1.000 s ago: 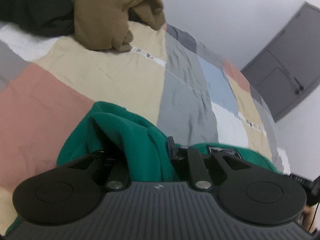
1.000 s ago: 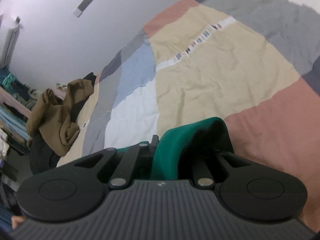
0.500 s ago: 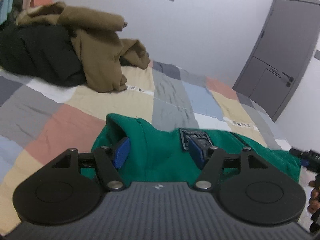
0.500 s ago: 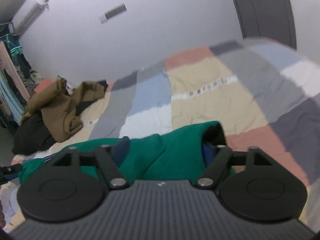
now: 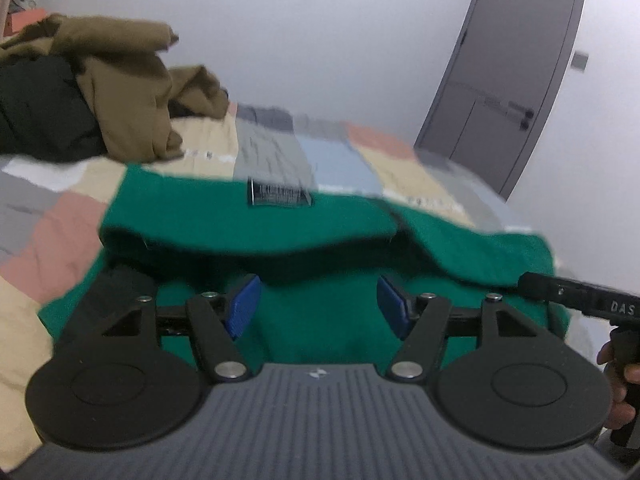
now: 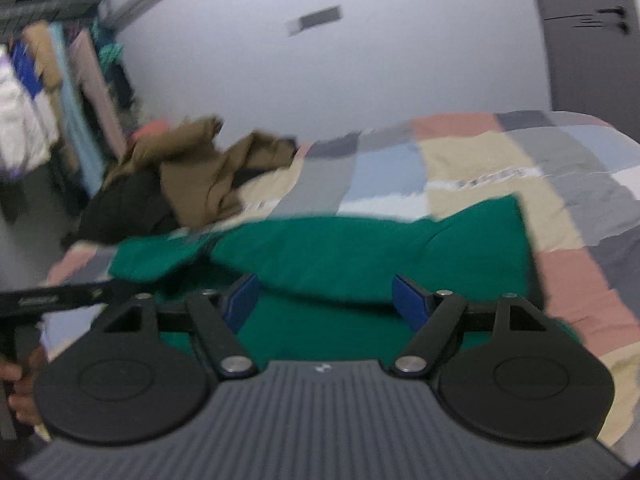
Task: Fold large clothes
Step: 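Open both grippers and smooth the folded hoodie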
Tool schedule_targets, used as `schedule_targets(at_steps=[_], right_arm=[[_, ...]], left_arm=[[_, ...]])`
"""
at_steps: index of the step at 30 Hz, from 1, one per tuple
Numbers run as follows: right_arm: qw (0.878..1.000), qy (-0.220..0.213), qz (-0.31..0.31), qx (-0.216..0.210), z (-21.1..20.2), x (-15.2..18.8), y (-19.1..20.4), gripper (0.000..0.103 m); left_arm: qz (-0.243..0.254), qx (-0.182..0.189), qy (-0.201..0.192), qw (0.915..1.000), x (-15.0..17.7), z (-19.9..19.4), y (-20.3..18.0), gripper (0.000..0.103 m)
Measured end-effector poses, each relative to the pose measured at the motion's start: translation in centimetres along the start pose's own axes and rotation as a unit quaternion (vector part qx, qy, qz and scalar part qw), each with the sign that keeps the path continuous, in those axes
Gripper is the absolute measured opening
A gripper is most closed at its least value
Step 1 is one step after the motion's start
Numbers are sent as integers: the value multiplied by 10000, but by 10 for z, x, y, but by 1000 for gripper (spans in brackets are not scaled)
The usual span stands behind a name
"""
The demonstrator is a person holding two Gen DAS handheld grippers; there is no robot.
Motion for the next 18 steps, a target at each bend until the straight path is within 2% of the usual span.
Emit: schedule_targets(at_steps=[4, 7, 12, 18], right_arm=[[9988, 371, -318, -96, 22, 20, 15, 73], [9972, 630, -402, -37, 36, 35, 19, 73], [9966, 633, -511, 92, 54, 39, 22, 74], [9968, 620, -444, 237, 88, 25, 21, 74]], left_arm=[[155, -239, 270, 9992, 17, 26, 4, 70], [8, -279, 377, 9989, 24, 41, 12, 70], [-149, -260, 452, 9985, 27, 48, 18, 70], [-253, -246, 394, 9986, 23, 50, 23, 70]])
Point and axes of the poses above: each gripper's, at about its wrist camera, not at the fingertips, and z roughly the way its jaws point, y to its left, x to its underside, the point moved 8 cm from there along z, roughly the way its jaws point, and after that the axes turned 4 degrees about -y, right-handed, at the moved point
